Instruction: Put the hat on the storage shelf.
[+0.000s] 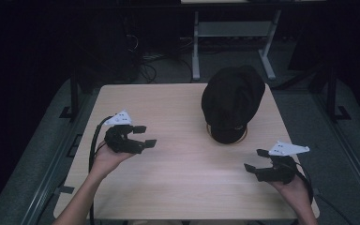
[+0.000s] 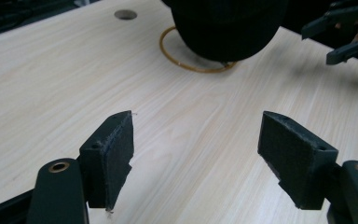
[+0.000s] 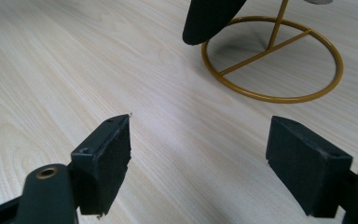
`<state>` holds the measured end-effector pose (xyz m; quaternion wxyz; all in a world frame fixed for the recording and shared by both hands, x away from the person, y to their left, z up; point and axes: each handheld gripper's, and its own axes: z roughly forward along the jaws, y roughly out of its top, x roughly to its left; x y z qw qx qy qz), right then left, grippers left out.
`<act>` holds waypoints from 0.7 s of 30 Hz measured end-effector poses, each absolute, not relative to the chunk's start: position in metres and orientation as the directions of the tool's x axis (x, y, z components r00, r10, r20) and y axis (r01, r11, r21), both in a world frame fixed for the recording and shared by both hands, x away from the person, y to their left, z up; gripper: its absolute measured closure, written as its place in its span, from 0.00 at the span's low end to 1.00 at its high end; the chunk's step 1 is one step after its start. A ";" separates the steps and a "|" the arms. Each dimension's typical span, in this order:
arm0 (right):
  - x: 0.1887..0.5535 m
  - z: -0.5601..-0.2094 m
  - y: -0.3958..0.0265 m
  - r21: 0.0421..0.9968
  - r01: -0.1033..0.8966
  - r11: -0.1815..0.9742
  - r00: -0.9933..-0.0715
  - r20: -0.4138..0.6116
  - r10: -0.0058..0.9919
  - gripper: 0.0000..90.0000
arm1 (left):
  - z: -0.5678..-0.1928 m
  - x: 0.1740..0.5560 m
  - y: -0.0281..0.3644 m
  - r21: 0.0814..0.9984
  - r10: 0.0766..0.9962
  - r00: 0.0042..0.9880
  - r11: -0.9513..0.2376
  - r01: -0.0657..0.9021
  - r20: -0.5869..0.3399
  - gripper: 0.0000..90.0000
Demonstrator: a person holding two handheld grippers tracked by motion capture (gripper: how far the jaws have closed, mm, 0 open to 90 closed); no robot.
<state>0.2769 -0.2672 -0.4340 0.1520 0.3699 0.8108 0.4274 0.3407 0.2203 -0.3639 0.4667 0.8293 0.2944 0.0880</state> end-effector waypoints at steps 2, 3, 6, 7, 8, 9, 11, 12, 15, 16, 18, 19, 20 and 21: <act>0.277 -0.435 -0.266 0.804 0.470 0.364 -0.681 0.069 0.729 0.24 | -0.367 0.339 0.223 0.823 0.574 0.808 -0.389 0.413 -0.134 0.30; 0.277 -0.434 -0.266 0.804 0.470 0.365 -0.682 0.068 0.728 0.24 | -0.371 0.338 0.225 0.825 0.579 0.804 -0.384 0.415 -0.135 0.30; 0.277 -0.434 -0.265 0.805 0.469 0.364 -0.683 0.069 0.727 0.24 | -0.374 0.336 0.228 0.823 0.586 0.799 -0.383 0.420 -0.135 0.30; 0.277 -0.434 -0.265 0.804 0.470 0.364 -0.683 0.070 0.727 0.24 | -0.375 0.335 0.229 0.822 0.588 0.796 -0.379 0.424 -0.140 0.30; 0.277 -0.434 -0.265 0.804 0.470 0.364 -0.683 0.070 0.727 0.24 | -0.375 0.335 0.229 0.822 0.588 0.796 -0.379 0.424 -0.140 0.30; 0.277 -0.434 -0.265 0.804 0.469 0.365 -0.684 0.069 0.727 0.24 | -0.377 0.334 0.232 0.823 0.592 0.794 -0.379 0.423 -0.136 0.30; 0.277 -0.435 -0.265 0.803 0.470 0.366 -0.684 0.070 0.726 0.24 | -0.379 0.332 0.233 0.824 0.598 0.790 -0.377 0.424 -0.134 0.30; 0.277 -0.435 -0.265 0.803 0.471 0.366 -0.684 0.070 0.726 0.24 | -0.380 0.331 0.234 0.826 0.602 0.788 -0.373 0.423 -0.131 0.30; 0.277 -0.435 -0.264 0.801 0.470 0.370 -0.686 0.067 0.725 0.24 | -0.382 0.329 0.236 0.826 0.607 0.784 -0.372 0.424 -0.129 0.30; 0.277 -0.435 -0.264 0.802 0.467 0.373 -0.688 0.064 0.723 0.24 | -0.383 0.329 0.237 0.825 0.606 0.786 -0.377 0.421 -0.124 0.30; 0.277 -0.436 -0.263 0.801 0.469 0.371 -0.687 0.066 0.724 0.24 | -0.385 0.327 0.236 0.825 0.608 0.785 -0.378 0.421 -0.121 0.30; 0.277 -0.436 -0.262 0.801 0.470 0.372 -0.687 0.067 0.723 0.24 | -0.387 0.326 0.236 0.824 0.608 0.786 -0.382 0.417 -0.116 0.30; 0.277 -0.436 -0.262 0.800 0.471 0.371 -0.688 0.070 0.722 0.24 | -0.388 0.325 0.236 0.824 0.611 0.782 -0.376 0.424 -0.123 0.30; 0.277 -0.436 -0.262 0.799 0.474 0.370 -0.687 0.073 0.723 0.24 | -0.389 0.325 0.237 0.825 0.609 0.784 -0.378 0.421 -0.121 0.30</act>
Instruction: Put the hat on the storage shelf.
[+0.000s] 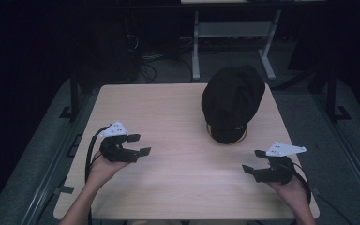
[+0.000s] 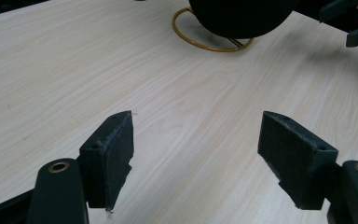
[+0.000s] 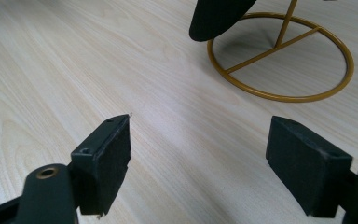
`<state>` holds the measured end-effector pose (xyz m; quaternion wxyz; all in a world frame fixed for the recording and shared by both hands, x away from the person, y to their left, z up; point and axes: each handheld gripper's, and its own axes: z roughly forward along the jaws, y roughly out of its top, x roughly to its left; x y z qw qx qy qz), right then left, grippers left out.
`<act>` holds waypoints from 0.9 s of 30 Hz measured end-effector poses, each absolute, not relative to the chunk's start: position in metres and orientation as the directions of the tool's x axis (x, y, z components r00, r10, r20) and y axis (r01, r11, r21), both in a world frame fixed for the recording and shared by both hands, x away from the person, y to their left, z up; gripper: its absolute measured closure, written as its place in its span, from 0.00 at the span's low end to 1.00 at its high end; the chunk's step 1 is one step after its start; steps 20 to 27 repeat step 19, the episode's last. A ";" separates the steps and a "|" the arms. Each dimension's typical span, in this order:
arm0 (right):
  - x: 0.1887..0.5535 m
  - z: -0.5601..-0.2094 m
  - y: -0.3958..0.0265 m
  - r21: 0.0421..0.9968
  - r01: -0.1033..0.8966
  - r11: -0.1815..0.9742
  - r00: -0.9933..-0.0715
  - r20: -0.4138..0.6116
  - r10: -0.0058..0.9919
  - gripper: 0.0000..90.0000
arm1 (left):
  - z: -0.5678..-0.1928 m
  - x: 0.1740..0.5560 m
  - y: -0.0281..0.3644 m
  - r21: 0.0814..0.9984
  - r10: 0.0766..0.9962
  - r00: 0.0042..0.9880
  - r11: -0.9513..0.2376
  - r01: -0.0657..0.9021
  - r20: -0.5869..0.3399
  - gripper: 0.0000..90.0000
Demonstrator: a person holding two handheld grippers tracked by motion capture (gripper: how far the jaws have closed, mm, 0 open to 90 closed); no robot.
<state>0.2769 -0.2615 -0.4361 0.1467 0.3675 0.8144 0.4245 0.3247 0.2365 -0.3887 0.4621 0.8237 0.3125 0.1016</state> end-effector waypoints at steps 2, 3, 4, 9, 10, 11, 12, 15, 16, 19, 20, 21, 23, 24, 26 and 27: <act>0.277 -0.436 -0.261 0.799 0.474 0.369 -0.687 0.073 0.723 0.24 | -0.390 0.323 0.237 0.827 0.613 0.780 -0.370 0.423 -0.125 0.29; 0.277 -0.436 -0.261 0.799 0.474 0.369 -0.687 0.073 0.723 0.24 | -0.390 0.323 0.237 0.827 0.613 0.780 -0.370 0.423 -0.125 0.29; 0.276 -0.436 -0.260 0.799 0.472 0.372 -0.688 0.070 0.723 0.24 | -0.392 0.320 0.239 0.829 0.615 0.779 -0.367 0.422 -0.125 0.29; 0.276 -0.437 -0.258 0.796 0.473 0.377 -0.687 0.067 0.723 0.24 | -0.398 0.315 0.243 0.831 0.616 0.772 -0.340 0.440 -0.157 0.28; 0.276 -0.438 -0.257 0.796 0.472 0.378 -0.690 0.067 0.721 0.24 | -0.400 0.315 0.245 0.832 0.616 0.768 -0.326 0.449 -0.172 0.28; 0.275 -0.438 -0.255 0.794 0.470 0.385 -0.692 0.061 0.719 0.24 | -0.402 0.313 0.247 0.831 0.623 0.761 -0.319 0.455 -0.178 0.27; 0.275 -0.438 -0.255 0.794 0.470 0.385 -0.692 0.061 0.719 0.24 | -0.404 0.313 0.249 0.832 0.628 0.758 -0.315 0.457 -0.178 0.27; 0.274 -0.438 -0.253 0.792 0.463 0.398 -0.698 0.049 0.715 0.25 | -0.411 0.307 0.257 0.841 0.649 0.734 -0.271 0.468 -0.199 0.27; 0.272 -0.437 -0.252 0.792 0.457 0.404 -0.703 0.043 0.710 0.25 | -0.414 0.305 0.259 0.844 0.656 0.728 -0.263 0.468 -0.200 0.27; 0.271 -0.436 -0.252 0.797 0.450 0.403 -0.707 0.043 0.706 0.25 | -0.421 0.300 0.261 0.839 0.682 0.714 -0.288 0.462 -0.160 0.27; 0.271 -0.436 -0.252 0.797 0.450 0.403 -0.707 0.043 0.706 0.25 | -0.421 0.300 0.261 0.839 0.682 0.714 -0.288 0.462 -0.160 0.27; 0.271 -0.436 -0.252 0.797 0.450 0.403 -0.707 0.043 0.706 0.25 | -0.421 0.300 0.261 0.839 0.682 0.714 -0.288 0.462 -0.160 0.27; 0.271 -0.436 -0.252 0.797 0.450 0.403 -0.707 0.043 0.706 0.25 | -0.421 0.300 0.261 0.839 0.682 0.714 -0.288 0.462 -0.160 0.27; 0.271 -0.436 -0.252 0.797 0.450 0.403 -0.707 0.043 0.706 0.25 | -0.421 0.300 0.261 0.839 0.682 0.714 -0.288 0.462 -0.160 0.27; 0.271 -0.436 -0.252 0.797 0.450 0.403 -0.707 0.043 0.706 0.25 | -0.421 0.300 0.261 0.839 0.682 0.714 -0.288 0.462 -0.160 0.27; 0.271 -0.436 -0.252 0.797 0.450 0.403 -0.707 0.043 0.706 0.25 | -0.421 0.300 0.261 0.839 0.682 0.714 -0.288 0.462 -0.160 0.27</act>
